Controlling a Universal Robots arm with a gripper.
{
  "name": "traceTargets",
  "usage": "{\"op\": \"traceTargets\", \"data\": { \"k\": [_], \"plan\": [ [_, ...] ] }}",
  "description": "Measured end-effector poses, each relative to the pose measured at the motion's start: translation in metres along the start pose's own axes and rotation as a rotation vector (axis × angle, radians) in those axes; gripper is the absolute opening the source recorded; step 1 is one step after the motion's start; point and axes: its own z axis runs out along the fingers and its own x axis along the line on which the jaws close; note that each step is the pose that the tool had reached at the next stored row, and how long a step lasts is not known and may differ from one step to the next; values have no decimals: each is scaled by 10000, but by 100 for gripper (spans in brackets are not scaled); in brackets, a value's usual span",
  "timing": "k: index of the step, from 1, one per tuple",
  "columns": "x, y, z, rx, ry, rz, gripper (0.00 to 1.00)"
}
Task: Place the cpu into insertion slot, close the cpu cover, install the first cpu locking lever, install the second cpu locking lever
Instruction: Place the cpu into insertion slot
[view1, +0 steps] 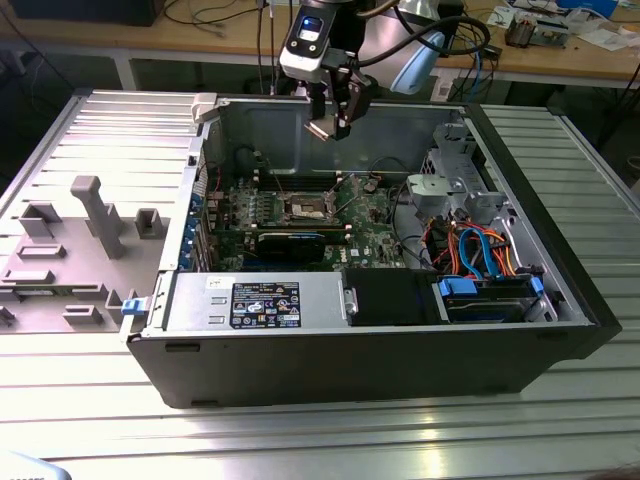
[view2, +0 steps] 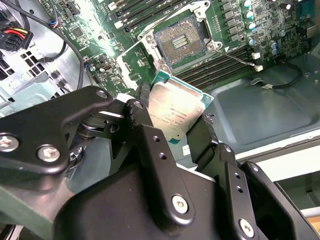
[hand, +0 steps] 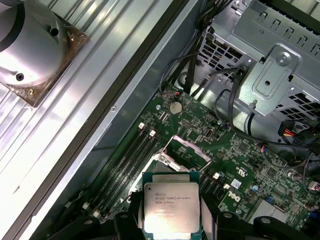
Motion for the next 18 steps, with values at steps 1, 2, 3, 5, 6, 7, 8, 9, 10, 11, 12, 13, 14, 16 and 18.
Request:
{"op": "traceTargets", "data": {
  "k": [1, 2, 3, 5, 6, 7, 8, 9, 10, 11, 12, 13, 14, 16, 18],
  "plan": [
    [0, 0, 0, 0, -1, 9, 54],
    [0, 0, 0, -1, -2, 18, 54],
    [0, 0, 0, -1, -3, 29, 54],
    [0, 0, 0, -1, -5, 53, 54],
    [0, 0, 0, -1, -5, 62, 54],
    [0, 0, 1, -2, -7, 79, 54],
    [0, 0, 1, -3, -8, 96, 54],
    [0, 0, 1, -2, -9, 104, 54],
    [0, 0, 1, -3, -10, 115, 54],
    [0, 0, 1, -3, -11, 125, 54],
    [0, 0, 1, -3, -12, 135, 54],
    [0, 0, 1, -2, -13, 144, 54],
    [0, 0, 1, -4, -14, 155, 54],
    [0, 0, 1, -4, -15, 174, 54],
    [0, 0, 1, -4, -17, 196, 54]
  ]
}}
